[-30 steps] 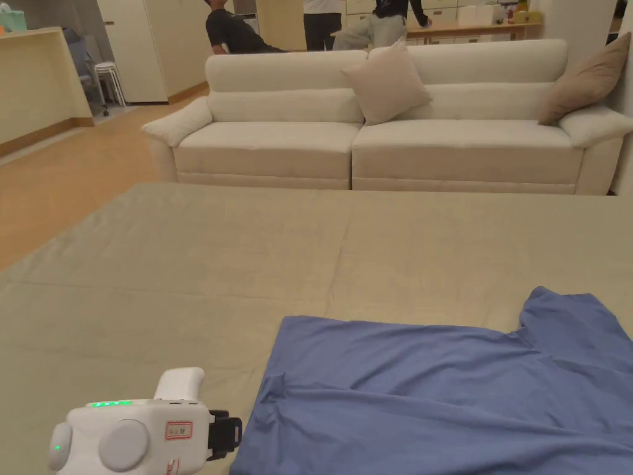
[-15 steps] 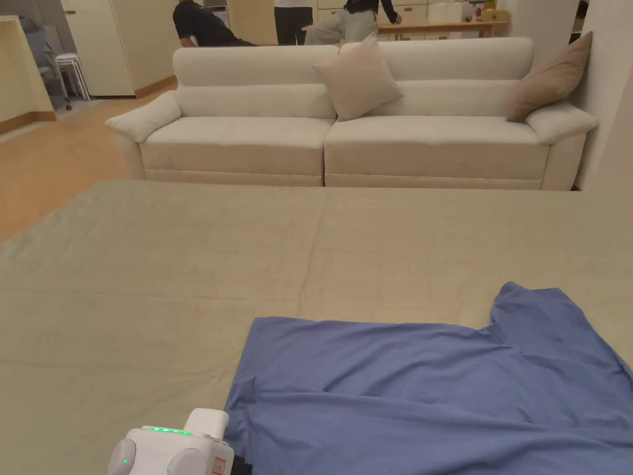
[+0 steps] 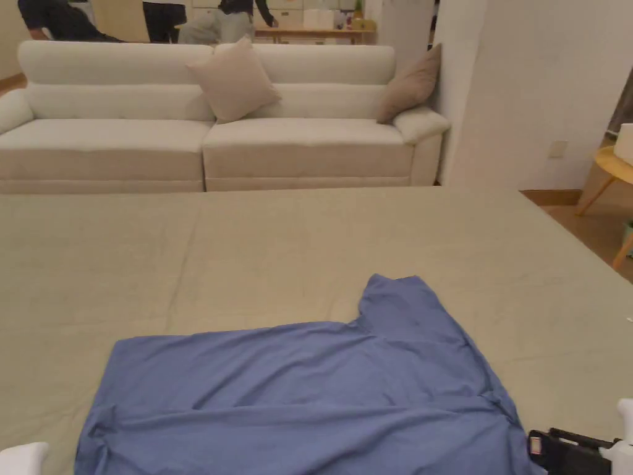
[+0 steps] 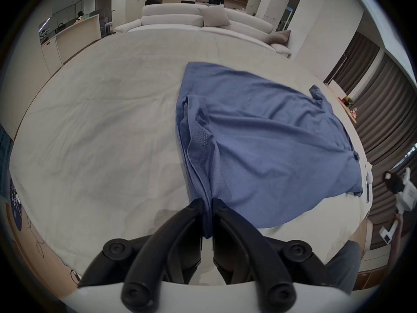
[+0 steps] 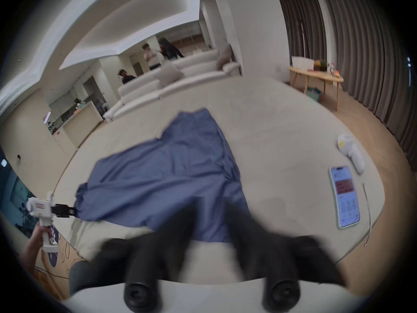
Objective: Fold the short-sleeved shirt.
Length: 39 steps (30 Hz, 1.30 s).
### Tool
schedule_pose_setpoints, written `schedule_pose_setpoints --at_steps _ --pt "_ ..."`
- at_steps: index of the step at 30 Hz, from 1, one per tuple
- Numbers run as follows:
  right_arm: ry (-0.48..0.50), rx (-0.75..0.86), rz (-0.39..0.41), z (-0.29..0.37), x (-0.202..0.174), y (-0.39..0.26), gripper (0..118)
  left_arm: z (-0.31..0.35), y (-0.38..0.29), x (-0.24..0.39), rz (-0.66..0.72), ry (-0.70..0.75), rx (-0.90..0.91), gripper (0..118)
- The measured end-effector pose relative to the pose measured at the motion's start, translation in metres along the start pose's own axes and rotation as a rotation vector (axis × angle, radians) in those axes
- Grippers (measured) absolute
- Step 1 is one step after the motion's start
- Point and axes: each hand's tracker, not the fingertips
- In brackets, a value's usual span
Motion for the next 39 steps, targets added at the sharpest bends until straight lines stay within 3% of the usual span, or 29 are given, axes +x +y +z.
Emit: schedule_pose_setpoints --at_steps 1,2,6,7,8,9,10,11,12,13,14,17,21,25,29,31,33,39 --pt "0.016 -0.048 0.011 -0.017 0.006 -0.004 118 0.004 0.001 0.001 -0.01 -0.007 0.012 6" --pt "0.021 0.015 -0.016 -0.026 0.021 -0.015 111 0.008 0.003 0.002 -0.008 -0.005 0.028 6" --pt "0.017 -0.171 -0.04 -0.065 0.04 -0.028 111 0.017 0.009 0.001 0.071 -0.088 0.08 6" --pt "0.036 -0.22 -0.066 -0.074 0.044 -0.035 107 0.016 0.01 0.001 0.081 -0.088 0.079 6" --pt "0.029 -0.26 -0.109 -0.083 0.045 -0.042 96 0.021 0.007 0.01 0.074 -0.082 0.072 6" --pt "-0.031 -0.243 -0.083 -0.086 0.04 -0.048 94 0.021 0.005 0.012 0.077 -0.083 0.075 6" --pt "-0.046 -0.15 0.028 -0.078 0.025 -0.046 89 0.021 0.003 0.014 0.076 -0.083 0.075 6" --pt "-0.055 -0.178 0.044 -0.075 0.021 -0.044 66 0.02 0.001 0.016 0.07 -0.074 0.073 6" --pt "-0.049 -0.156 0.049 -0.07 0.019 -0.043 5 0.019 0.002 0.015 0.063 -0.066 0.067 6" --pt "0.053 -0.153 0.014 -0.067 0.013 -0.042 6 0.019 -0.001 0.016 0.061 -0.067 0.074 6" --pt "0.063 -0.144 -0.024 -0.063 0.002 -0.042 6 0.019 -0.003 0.016 0.057 -0.074 0.068 6" --pt "0.036 -0.118 0.069 -0.049 -0.019 -0.036 6 0.021 -0.004 0.01 0.087 -0.075 0.062 5" --pt "0.072 -0.056 0.047 -0.005 -0.032 -0.011 6 0.032 0.004 -0.008 0.067 -0.069 0.063 5" --pt "0.115 0.0 0.098 0.066 -0.044 0.016 6 0.061 0.006 -0.011 0.019 -0.091 0.071 4" --pt "0.097 -0.005 0.128 0.113 -0.036 0.024 6 0.09 -0.005 -0.015 -0.008 -0.091 0.05 4" --pt "0.083 -0.056 0.162 0.117 -0.026 0.01 6 0.096 -0.016 -0.022 0.0 -0.097 0.021 4" --pt "0.057 -0.152 0.146 0.111 -0.016 -0.014 6 0.095 -0.032 -0.03 -0.008 -0.086 -0.003 4" --pt "0.02 -0.371 0.115 0.028 0.01 -0.104 6 0.043 -0.069 -0.05 0.065 -0.045 -0.143 4"
